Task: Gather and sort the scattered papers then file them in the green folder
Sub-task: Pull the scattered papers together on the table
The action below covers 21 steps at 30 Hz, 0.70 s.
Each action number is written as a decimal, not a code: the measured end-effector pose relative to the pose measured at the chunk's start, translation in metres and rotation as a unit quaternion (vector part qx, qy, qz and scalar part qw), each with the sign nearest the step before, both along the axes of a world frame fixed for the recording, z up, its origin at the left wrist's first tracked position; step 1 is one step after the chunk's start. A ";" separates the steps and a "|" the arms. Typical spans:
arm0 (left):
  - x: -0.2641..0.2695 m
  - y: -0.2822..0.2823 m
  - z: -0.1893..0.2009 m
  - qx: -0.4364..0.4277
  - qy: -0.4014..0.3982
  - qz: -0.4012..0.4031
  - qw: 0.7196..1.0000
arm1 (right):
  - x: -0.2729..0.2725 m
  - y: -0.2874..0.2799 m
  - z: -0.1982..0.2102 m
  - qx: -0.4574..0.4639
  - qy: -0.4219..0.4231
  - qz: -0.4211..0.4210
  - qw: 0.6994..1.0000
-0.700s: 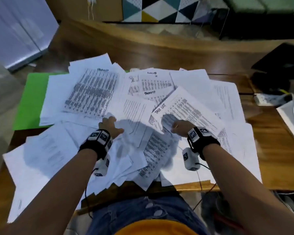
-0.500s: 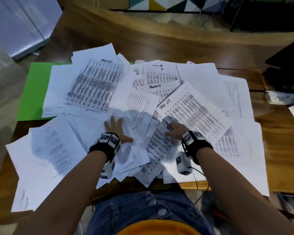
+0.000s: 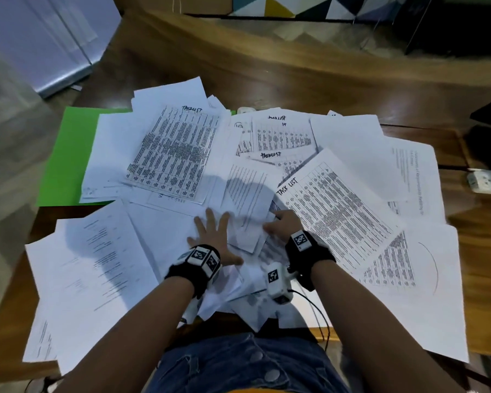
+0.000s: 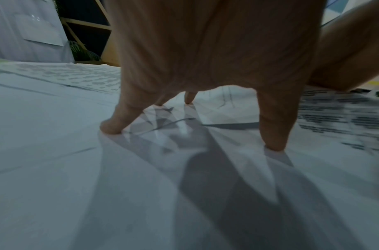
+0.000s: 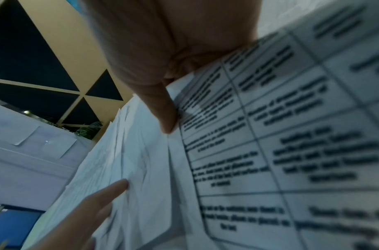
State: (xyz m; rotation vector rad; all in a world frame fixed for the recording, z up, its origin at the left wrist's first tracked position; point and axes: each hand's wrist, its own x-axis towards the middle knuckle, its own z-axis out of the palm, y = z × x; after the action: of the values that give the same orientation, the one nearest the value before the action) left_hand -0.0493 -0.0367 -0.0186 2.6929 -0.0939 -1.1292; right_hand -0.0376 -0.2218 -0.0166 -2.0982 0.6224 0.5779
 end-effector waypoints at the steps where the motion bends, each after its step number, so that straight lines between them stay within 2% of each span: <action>1: -0.002 -0.004 0.002 -0.018 0.003 -0.006 1.000 | 0.002 -0.004 0.006 -0.016 0.003 0.006 1.000; 4: 0.000 -0.017 0.019 -0.112 0.004 -0.034 0.993 | 0.010 -0.039 0.010 -0.039 -0.001 -0.012 0.999; 7: 0.022 -0.013 0.038 -0.178 -0.045 0.023 0.983 | 0.012 -0.075 0.012 -0.058 -0.030 -0.031 0.997; 10: 0.070 0.015 0.050 -0.147 -0.126 0.151 0.969 | 0.009 -0.093 0.015 -0.077 -0.021 -0.034 0.996; 12: 0.109 0.043 0.053 -0.105 -0.163 0.260 0.946 | 0.006 -0.097 0.017 -0.076 -0.017 -0.034 0.996; 15: 0.155 0.080 0.051 -0.041 -0.134 0.371 0.918 | 0.005 -0.098 0.015 -0.049 -0.028 -0.021 0.998; 17: 0.171 0.091 0.043 -0.034 -0.122 0.404 0.906 | 0.008 -0.098 0.014 -0.021 -0.024 -0.029 0.999; 21: 0.184 0.088 0.034 -0.014 -0.106 0.398 0.911 | 0.034 -0.110 0.000 0.007 -0.035 -0.106 0.994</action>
State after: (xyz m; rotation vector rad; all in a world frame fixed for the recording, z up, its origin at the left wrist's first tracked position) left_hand 0.1349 0.0513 0.0154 2.3989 0.8631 -0.5650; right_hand -0.0039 -0.3318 -0.0168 -1.9990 0.7866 0.3868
